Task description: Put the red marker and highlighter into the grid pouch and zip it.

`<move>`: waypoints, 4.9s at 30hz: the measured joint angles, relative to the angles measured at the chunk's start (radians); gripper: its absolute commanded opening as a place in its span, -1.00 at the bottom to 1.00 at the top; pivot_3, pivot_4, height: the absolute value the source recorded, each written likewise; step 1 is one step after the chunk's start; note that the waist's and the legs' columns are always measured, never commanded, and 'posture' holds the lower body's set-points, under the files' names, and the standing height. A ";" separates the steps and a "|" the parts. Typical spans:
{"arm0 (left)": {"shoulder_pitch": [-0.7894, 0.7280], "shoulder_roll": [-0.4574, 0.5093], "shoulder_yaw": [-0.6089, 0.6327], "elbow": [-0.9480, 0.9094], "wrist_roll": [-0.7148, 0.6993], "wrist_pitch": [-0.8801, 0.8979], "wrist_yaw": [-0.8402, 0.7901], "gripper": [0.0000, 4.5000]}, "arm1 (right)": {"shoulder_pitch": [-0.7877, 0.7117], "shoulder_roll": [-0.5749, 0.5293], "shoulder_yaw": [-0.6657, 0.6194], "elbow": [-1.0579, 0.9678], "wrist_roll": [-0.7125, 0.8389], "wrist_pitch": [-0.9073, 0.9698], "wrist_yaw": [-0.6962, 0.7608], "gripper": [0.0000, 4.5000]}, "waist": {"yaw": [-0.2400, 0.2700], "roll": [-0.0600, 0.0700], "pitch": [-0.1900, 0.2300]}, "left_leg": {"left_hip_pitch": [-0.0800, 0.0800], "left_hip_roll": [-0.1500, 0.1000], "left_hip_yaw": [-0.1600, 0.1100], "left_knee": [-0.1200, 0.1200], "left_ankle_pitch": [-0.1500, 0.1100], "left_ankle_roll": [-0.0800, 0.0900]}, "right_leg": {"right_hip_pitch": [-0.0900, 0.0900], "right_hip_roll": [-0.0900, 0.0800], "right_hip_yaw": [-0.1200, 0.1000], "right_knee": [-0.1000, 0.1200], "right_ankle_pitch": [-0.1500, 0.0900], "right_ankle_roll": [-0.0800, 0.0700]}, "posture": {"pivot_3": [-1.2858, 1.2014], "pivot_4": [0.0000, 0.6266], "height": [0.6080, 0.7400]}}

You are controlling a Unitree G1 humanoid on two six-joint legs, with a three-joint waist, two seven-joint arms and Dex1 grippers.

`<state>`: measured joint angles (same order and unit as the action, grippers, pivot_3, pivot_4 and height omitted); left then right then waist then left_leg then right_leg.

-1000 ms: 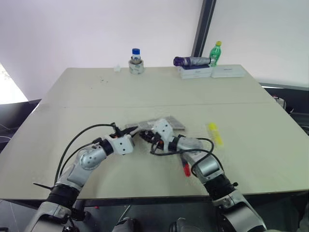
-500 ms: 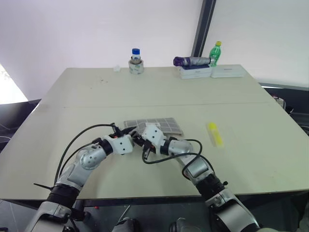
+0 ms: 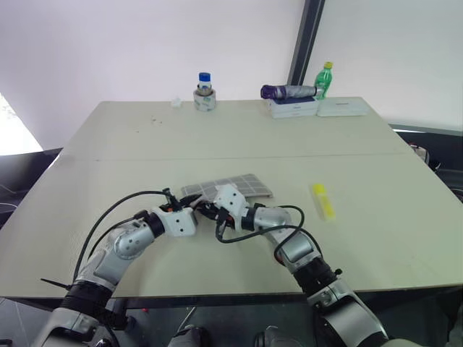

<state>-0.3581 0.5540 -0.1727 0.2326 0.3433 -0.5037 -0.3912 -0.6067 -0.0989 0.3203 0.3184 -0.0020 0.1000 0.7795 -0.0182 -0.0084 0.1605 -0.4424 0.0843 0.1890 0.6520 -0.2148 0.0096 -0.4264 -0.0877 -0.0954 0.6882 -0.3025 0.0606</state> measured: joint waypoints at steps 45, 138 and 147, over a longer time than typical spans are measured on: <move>0.046 0.027 0.072 0.062 -0.137 -0.033 -0.021 -1.00 | 0.681 -0.150 -0.526 -0.611 0.088 0.096 -0.529 0.66 | 0.003 -0.001 0.000 | 0.001 -0.001 -0.003 -0.001 -0.005 0.007 | 0.003 -0.001 0.000 -0.004 0.000 0.000 | 0.03 -0.52 1.00; -0.027 0.000 -0.004 0.008 -0.094 -0.077 -0.128 -1.00 | -0.065 -0.381 0.018 -0.037 -0.227 -0.458 -0.029 0.98 | 0.004 -0.002 0.000 | 0.000 -0.001 0.001 0.001 -0.001 0.001 | 0.002 0.000 -0.001 -0.003 0.000 0.000 | 0.03 -0.52 1.00; 0.008 -0.007 0.075 -0.039 -0.095 -0.002 -0.030 -1.00 | -0.004 -0.283 -0.166 -0.416 0.200 0.044 -0.002 0.98 | 0.005 -0.002 0.000 | 0.000 0.000 -0.001 0.000 -0.001 0.001 | 0.003 0.000 -0.001 -0.003 0.000 0.000 | 0.03 -0.52 1.00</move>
<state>-0.3497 0.5466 -0.0979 0.1933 0.2487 -0.5059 -0.4207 -0.6109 -0.3823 0.1544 -0.0973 0.1982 0.1436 0.7780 -0.0133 -0.0104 0.1604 -0.4422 0.0845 0.1875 0.6524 -0.2158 0.0111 -0.4238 -0.0877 -0.0959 0.6851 -0.3025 0.0606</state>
